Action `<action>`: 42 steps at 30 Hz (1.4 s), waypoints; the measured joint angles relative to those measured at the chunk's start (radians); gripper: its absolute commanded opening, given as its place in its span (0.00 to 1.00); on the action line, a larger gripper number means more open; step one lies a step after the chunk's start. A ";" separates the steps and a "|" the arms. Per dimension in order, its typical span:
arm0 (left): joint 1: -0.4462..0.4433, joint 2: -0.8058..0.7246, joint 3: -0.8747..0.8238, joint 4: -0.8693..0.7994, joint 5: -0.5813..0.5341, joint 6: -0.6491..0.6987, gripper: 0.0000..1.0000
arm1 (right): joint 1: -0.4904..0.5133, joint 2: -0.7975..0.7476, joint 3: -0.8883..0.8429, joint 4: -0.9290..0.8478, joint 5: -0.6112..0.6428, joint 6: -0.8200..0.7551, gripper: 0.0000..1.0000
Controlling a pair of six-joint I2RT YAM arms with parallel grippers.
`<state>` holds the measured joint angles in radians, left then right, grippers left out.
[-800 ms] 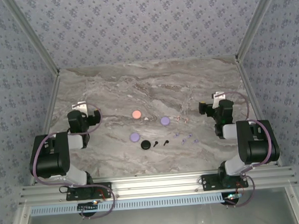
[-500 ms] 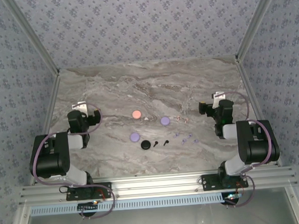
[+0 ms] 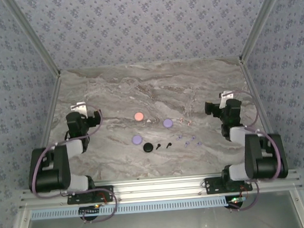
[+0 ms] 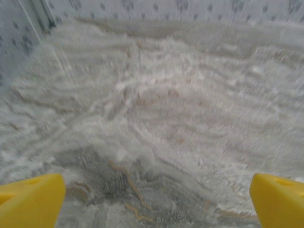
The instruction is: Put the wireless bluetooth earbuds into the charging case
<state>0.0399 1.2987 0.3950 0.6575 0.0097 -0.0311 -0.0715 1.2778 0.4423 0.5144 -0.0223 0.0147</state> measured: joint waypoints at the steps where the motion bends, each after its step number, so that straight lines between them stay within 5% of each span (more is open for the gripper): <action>1: -0.003 -0.061 0.005 -0.042 -0.004 -0.016 0.99 | 0.001 -0.043 0.021 -0.049 -0.001 0.008 1.00; 6: -0.012 -0.283 0.135 -0.338 -0.027 -0.218 0.99 | 0.077 -0.203 0.192 -0.369 0.003 0.061 1.00; 11: -0.029 -0.410 0.172 -0.537 0.026 -0.456 0.99 | 0.284 -0.214 0.314 -0.652 0.031 0.111 1.00; 18: -0.158 -0.465 0.138 -0.685 0.119 -0.664 0.99 | 0.549 -0.025 0.467 -0.954 0.063 0.185 1.00; 25: -0.273 -0.480 0.071 -0.741 0.109 -0.734 0.99 | 0.766 0.188 0.542 -1.032 0.131 0.447 1.00; 33: -0.305 -0.482 0.071 -0.754 0.079 -0.743 0.99 | 0.825 0.497 0.760 -1.093 0.213 0.719 0.97; 42: -0.309 -0.494 0.079 -0.808 0.071 -0.713 0.99 | 0.825 0.604 0.819 -1.102 0.229 0.847 0.81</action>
<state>-0.2687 0.8047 0.4744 -0.1505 0.0811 -0.7444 0.7532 1.8820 1.2617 -0.5880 0.2062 0.8616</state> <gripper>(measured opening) 0.993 0.830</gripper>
